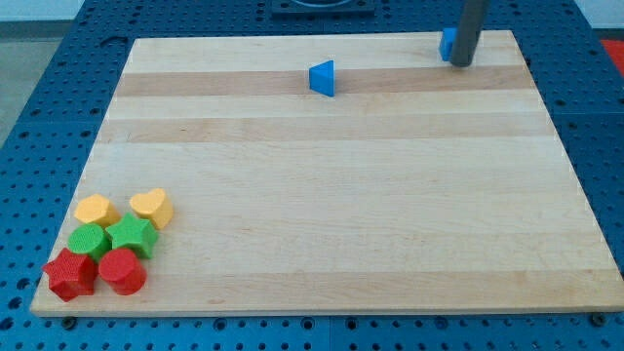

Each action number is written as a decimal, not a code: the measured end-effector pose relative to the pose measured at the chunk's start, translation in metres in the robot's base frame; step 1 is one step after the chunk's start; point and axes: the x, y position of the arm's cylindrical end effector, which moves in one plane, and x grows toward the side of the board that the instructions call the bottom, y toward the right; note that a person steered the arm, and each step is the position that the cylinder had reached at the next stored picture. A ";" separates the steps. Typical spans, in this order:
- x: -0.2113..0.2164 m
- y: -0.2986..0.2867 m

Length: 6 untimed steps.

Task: Move the blue triangle to the bottom of the blue cube

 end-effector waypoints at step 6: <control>-0.007 -0.031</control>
